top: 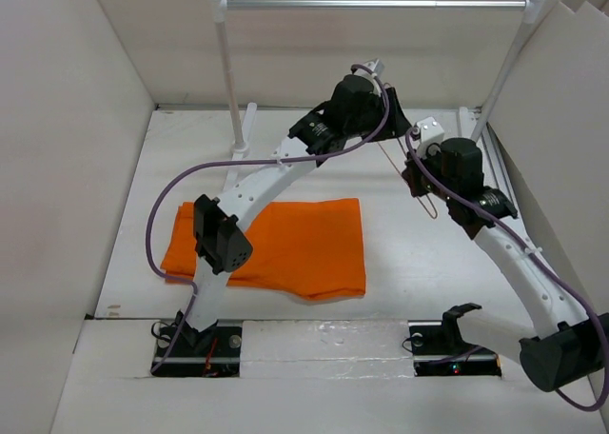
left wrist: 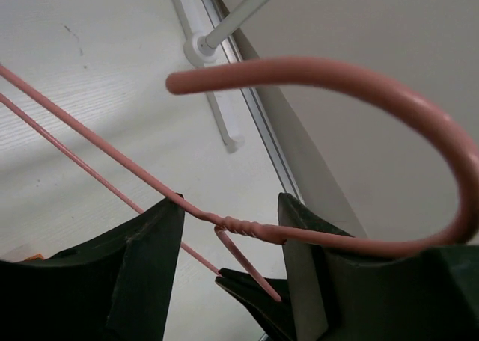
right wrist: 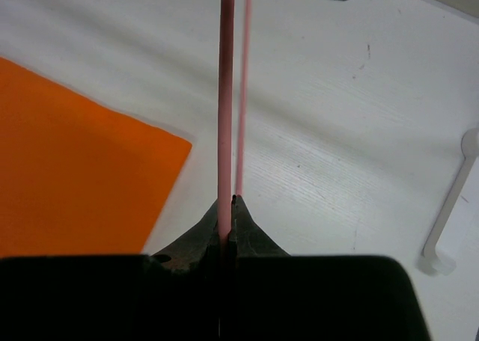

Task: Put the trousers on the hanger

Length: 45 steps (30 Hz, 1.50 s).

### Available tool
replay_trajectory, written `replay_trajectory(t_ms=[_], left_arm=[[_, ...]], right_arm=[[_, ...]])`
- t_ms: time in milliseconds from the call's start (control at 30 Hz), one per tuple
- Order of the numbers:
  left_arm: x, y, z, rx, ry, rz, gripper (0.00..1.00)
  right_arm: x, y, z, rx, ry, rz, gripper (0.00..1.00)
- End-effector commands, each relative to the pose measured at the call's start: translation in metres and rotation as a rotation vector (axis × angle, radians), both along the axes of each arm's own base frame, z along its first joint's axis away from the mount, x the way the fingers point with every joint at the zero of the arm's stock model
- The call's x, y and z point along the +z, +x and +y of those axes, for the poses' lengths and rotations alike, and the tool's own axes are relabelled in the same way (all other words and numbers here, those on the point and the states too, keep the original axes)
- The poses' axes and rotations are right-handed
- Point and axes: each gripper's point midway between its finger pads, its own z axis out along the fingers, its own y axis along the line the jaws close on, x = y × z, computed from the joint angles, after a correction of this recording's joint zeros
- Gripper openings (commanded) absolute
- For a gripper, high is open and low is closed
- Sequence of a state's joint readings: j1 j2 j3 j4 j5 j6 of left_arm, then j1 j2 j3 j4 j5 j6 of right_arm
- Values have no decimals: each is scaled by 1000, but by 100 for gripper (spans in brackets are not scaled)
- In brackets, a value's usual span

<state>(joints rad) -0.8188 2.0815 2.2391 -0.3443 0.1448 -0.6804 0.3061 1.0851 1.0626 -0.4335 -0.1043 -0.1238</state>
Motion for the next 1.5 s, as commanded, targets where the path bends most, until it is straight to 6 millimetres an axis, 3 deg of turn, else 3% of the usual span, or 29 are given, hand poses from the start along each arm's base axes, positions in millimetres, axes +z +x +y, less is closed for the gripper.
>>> replay_trajectory(t_ms=[0,67,100,200,267,300,333,400,433,467,500,533,567,600,633,700,767,833,867,900,933,967,1000,1067,1167,1233,1267,1400,1467], left_arm=[[7,3,-3,23,-24,-17,49],[-2,4,-2,29,-9,-4,40],[-5,4,-1,36,-5,1,23],[-8,2,7,58,7,4,0],[-12,-2,11,60,18,13,0],[-14,-3,13,59,23,15,0],[-31,-6,14,57,38,44,0],[-23,-18,20,38,-2,42,0],[-44,-22,22,35,-1,61,0],[-30,-33,28,27,-51,64,0],[-31,-38,31,25,-71,73,0],[-50,-45,34,18,-72,94,0],[-37,-54,38,10,-126,96,0],[-40,-63,39,5,-140,112,0],[-60,-68,43,12,-142,135,0],[-60,-74,54,49,-189,155,0],[-80,-88,57,56,-185,165,0],[-100,-100,57,53,-172,181,0],[-109,-106,57,50,-165,197,0],[-115,-112,56,51,-164,203,0],[-128,-113,61,98,-153,216,0],[-134,-127,56,89,-142,223,0],[-142,-126,58,136,-128,217,0],[-164,-128,64,207,-102,239,0],[-192,-127,68,268,-65,274,0],[-209,-124,75,312,-58,280,0],[-211,-122,76,324,-58,284,0],[-227,-118,82,366,-27,285,0],[-240,-117,87,393,4,287,0]], right_arm=[[3,-7,1,-38,-19,-22,0],[-4,-14,9,-28,-26,-9,0],[-6,-15,7,-58,-30,-4,0],[-17,-27,7,-94,-51,34,0],[-25,-38,13,-76,-68,63,1],[-27,-43,15,-67,-67,62,21],[-29,-48,16,-54,-72,70,32],[-25,-61,20,-11,-61,66,56],[-29,-69,19,9,-69,89,62],[-27,-75,19,30,-65,89,66],[-26,-81,21,63,-58,90,70],[-22,-92,17,79,-54,89,71],[-21,-99,17,103,-50,92,72],[-19,-105,20,142,-29,97,76],[-18,-111,17,152,-23,108,78],[-12,-125,27,252,29,101,81],[-21,-125,31,284,66,104,81],[-26,-122,42,340,130,100,67],[-32,-120,47,353,148,116,53],[-51,-122,52,359,175,170,14],[-48,-112,54,349,199,139,0],[-51,-108,56,343,211,140,0],[-66,-106,59,320,236,191,0],[-63,-91,64,314,269,149,0],[-79,-78,79,340,307,184,0],[-107,-69,86,332,298,251,10],[-108,-69,86,331,297,254,11],[-141,-60,88,281,301,289,33],[-160,-58,86,249,295,325,37]])
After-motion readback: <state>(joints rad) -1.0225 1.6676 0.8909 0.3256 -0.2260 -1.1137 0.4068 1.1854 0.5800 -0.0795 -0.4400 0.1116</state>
